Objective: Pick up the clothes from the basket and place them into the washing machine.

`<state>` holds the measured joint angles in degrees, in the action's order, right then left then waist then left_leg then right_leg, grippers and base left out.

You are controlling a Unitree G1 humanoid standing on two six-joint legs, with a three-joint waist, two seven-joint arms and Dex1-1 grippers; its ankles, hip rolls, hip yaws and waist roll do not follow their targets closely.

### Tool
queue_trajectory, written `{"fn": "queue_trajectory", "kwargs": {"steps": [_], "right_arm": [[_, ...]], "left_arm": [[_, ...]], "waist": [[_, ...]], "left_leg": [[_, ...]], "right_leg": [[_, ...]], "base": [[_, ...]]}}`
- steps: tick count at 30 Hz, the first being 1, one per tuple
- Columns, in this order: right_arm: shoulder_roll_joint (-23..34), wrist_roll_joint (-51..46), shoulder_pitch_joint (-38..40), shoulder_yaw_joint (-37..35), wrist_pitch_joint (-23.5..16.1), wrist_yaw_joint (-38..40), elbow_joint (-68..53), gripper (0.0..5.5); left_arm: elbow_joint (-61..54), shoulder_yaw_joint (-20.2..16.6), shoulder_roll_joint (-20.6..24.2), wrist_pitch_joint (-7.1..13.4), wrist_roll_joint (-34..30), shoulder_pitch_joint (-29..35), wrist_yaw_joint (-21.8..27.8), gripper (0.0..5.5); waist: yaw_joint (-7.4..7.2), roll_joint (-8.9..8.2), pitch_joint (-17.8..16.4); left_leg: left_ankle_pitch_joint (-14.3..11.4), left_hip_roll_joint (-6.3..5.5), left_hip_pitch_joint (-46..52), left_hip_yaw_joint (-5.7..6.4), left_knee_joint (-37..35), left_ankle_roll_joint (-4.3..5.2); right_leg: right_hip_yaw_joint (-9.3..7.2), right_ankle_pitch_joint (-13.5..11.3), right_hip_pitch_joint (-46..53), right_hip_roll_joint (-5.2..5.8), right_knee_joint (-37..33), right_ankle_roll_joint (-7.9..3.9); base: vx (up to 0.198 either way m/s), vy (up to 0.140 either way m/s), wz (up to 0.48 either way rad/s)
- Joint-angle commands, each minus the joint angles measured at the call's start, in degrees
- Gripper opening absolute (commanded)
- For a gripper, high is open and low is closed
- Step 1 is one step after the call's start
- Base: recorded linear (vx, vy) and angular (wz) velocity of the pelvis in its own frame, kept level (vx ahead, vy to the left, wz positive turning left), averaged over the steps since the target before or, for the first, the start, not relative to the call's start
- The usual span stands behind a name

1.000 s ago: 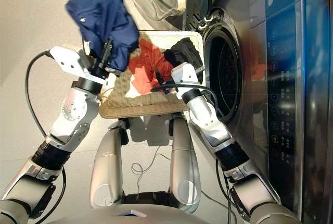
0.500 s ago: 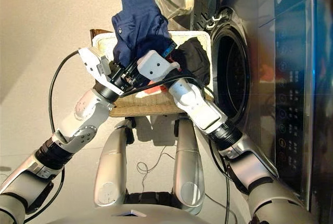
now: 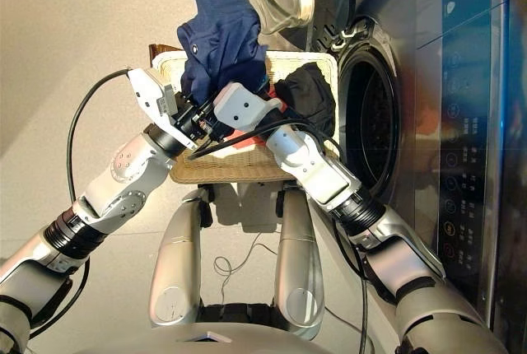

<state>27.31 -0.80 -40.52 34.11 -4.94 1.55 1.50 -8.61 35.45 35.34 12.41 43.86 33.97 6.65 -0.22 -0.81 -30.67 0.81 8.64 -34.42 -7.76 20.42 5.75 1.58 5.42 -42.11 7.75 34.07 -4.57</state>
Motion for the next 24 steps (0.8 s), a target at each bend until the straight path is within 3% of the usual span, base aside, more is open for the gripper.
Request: {"fn": "queue_trajectory", "kwargs": {"steps": [1,3,4,13,24], "right_arm": [[1.58,3.28,-6.9,-2.62,-6.94,1.92,-12.48,0.0],[2.01,4.37,-5.8,-3.04,-7.1,2.26,-12.31,0.0],[2.17,4.74,-4.88,-3.52,-7.11,2.74,-12.06,0.0],[2.25,14.3,1.65,-7.03,-7.02,10.57,-7.83,0.0],[-2.5,17.13,6.91,-13.16,-6.48,28.3,12.91,0.0]], "left_arm": [[-5.41,4.86,0.31,-1.33,0.43,-2.54,2.95,2.59],[-5.23,4.48,-0.03,-1.16,0.03,-2.96,2.71,4.98],[-5.26,4.31,-0.19,-1.11,-0.16,-3.14,2.67,5.5],[-4.53,4.49,-1.49,0.08,-0.58,-2.6,1.74,5.5],[-3.78,5.9,-3.19,2.05,0.72,-1.08,0.17,5.5]], "waist": [[-1.58,0.63,0.88],[-1.58,0.75,0.88],[-1.55,0.77,0.88],[-1.69,0.83,0.88],[-1.14,2.8,0.88]], "left_leg": [[-2.99,0.03,-0.75,2.26,4.56,-0.32],[-2.9,0.04,-0.75,2.23,4.44,-0.35],[-2.89,0.02,-0.75,2.29,4.4,-0.37],[-3.12,0.12,-1.29,2.5,4.84,-0.36],[-3.18,-0.12,-1.96,2.47,4.56,-0.36]], "right_leg": [[-0.28,-2.79,4.05,-0.29,-6.17,-1.96],[-0.37,-2.76,4.02,-0.31,-6.25,-1.95],[-0.37,-2.76,4.02,-0.35,-6.25,-1.94],[-0.2,-2.63,3.73,-0.54,-6.23,-2.05],[-0.39,-2.4,3.38,-0.3,-6.69,-2.51]], "base": [[0.0,0.0,0.0],[0.0,0.0,0.0],[0.0,0.0,0.0],[0.0,0.0,0.0],[0.0,0.0,0.0]]}}
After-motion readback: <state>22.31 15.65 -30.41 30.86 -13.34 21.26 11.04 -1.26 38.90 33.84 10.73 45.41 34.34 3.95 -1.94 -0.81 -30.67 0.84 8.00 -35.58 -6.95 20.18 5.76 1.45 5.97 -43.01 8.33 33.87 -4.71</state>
